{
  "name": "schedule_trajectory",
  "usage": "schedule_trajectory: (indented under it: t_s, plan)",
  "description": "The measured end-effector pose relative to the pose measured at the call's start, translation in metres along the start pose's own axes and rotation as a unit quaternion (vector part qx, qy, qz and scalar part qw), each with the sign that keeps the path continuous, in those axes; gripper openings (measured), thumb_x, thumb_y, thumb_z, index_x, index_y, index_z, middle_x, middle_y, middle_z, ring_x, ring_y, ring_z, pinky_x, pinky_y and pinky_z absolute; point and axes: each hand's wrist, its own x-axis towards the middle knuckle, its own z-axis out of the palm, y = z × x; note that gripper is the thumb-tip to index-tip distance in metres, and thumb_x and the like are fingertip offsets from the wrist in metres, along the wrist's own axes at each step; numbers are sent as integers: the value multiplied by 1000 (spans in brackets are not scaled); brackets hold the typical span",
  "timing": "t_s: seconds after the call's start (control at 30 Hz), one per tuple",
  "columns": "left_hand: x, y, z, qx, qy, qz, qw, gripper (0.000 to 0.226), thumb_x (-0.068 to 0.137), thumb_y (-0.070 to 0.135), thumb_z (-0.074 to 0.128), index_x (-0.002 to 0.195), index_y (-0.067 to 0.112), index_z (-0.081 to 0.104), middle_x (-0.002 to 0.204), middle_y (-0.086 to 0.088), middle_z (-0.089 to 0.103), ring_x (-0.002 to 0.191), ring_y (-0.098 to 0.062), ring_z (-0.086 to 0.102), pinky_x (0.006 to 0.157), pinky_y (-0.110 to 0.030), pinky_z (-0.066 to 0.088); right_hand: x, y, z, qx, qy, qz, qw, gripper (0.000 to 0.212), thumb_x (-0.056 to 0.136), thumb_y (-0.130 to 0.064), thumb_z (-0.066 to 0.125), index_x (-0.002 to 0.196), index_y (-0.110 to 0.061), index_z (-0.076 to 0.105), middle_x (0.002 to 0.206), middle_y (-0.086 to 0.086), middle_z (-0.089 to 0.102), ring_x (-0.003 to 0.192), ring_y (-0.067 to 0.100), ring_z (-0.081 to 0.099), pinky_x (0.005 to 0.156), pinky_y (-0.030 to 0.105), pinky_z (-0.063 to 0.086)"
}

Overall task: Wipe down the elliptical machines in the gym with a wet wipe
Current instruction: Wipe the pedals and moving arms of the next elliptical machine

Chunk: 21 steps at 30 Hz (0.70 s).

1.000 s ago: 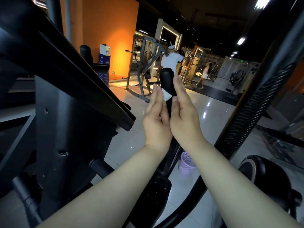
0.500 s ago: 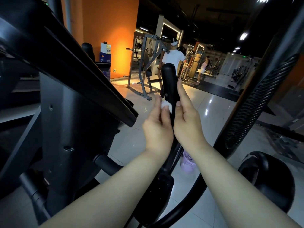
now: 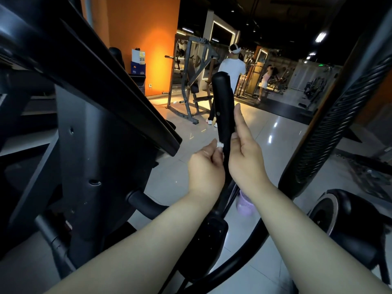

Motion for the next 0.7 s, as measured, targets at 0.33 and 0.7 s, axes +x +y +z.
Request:
schedule_trajectory:
  t_s: [0.33,0.7]
  plan:
    - [-19,0,-16,291,-158,57,942,25,104,6,44,115,7,67,79,-15,68,80,-40,65,67,-45,54,-14,6,-1,-18,-15,6,1000,71,107,-6,36,154,-54,13,153,0,48,105,-6,56,93,5,41]
    - [-45,13,-51,452,-262,66,850,44,90,-7,54,128,15,60,112,-7,61,100,-29,64,72,-30,42,-52,27,15,-109,-30,-49,992,81,102,8,37,162,-29,-1,169,-13,-6,154,0,-1,123,21,16]
